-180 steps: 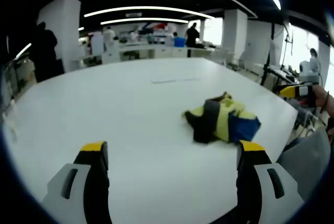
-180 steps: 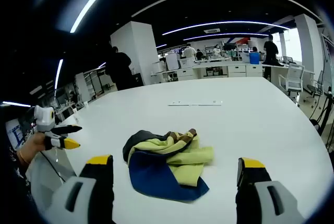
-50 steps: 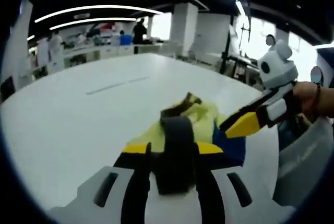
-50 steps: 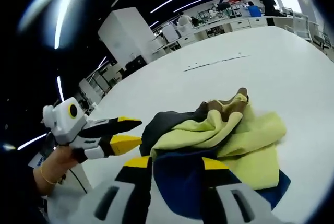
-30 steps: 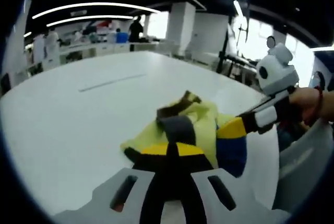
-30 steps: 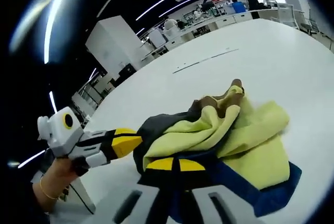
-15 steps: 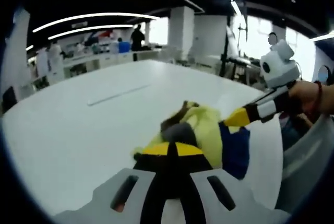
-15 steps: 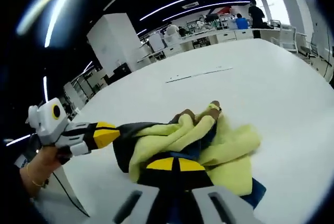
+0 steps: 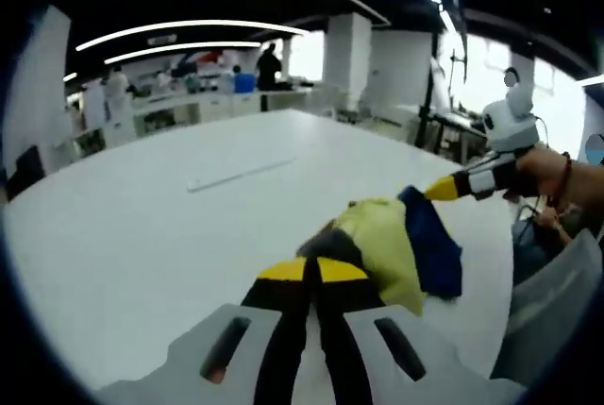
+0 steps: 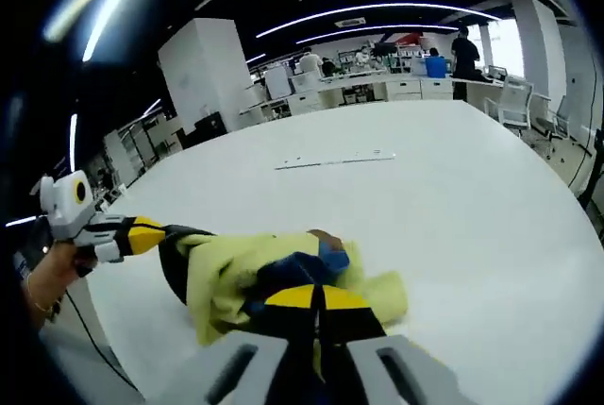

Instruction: Fold the garment on the visible template until the final outline fits inside the template.

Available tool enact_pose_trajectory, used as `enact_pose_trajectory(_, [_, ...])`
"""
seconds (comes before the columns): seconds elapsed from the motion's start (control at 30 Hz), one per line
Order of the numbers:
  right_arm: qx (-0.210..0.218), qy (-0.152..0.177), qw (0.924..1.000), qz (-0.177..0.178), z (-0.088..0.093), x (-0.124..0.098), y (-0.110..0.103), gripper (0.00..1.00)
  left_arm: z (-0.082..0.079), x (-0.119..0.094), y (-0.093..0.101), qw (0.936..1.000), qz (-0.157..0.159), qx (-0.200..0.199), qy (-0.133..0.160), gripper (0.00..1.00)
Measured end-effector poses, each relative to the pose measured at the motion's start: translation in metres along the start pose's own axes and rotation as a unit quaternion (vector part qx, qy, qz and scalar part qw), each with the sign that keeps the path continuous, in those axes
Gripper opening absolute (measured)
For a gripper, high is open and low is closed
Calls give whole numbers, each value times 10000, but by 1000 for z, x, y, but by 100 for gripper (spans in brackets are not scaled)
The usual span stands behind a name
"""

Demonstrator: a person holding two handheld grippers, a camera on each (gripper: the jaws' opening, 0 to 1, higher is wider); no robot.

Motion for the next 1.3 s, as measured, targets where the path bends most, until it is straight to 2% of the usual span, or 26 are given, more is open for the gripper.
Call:
enact_pose_trajectory(0.23, [-74,110,9998,150,-22,1,29,0,-12,-1,-10,9999,-53,-116,18,0])
enact_pose_trajectory(0.3, [0,135,9998,173,-31,4,40,0,-15,1,-15,9996,-66,-277,59,0])
enact_pose_trajectory(0.4, [5,171,9997,191,-41,9,49,0,-18,2,-20,9994,-95,-316,95,0])
enact_pose_trajectory(0.6, [11,178,9996,220,-63,24,73,0,-27,3,-43,9990,-262,-318,165,0])
enact_pose_trajectory(0.8, [2,185,9994,289,-77,41,92,0,-25,10,-61,9981,-443,-410,79,0])
enact_pose_trajectory(0.87, [-30,179,9992,355,-79,46,100,0,-24,12,-69,9973,-518,-510,92,0])
enact_pose_trajectory(1.07, [39,88,9985,533,-78,65,124,0,-10,23,-94,9950,-808,-575,-105,0])
enact_pose_trajectory(1.3, [235,-213,9976,621,-59,83,135,0,12,44,-110,9923,-925,-694,-446,0])
Point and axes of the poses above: the point that each gripper's makers call its tool centre point, and the gripper's own axes: x roughly forward along the fingers, y roughly to its right, z roughly out of its underside, the point moved 2 cm from there along -x, roughly backward along the fingers, and after that the axes turned 3 degrees about y, right-handed, at the moved point
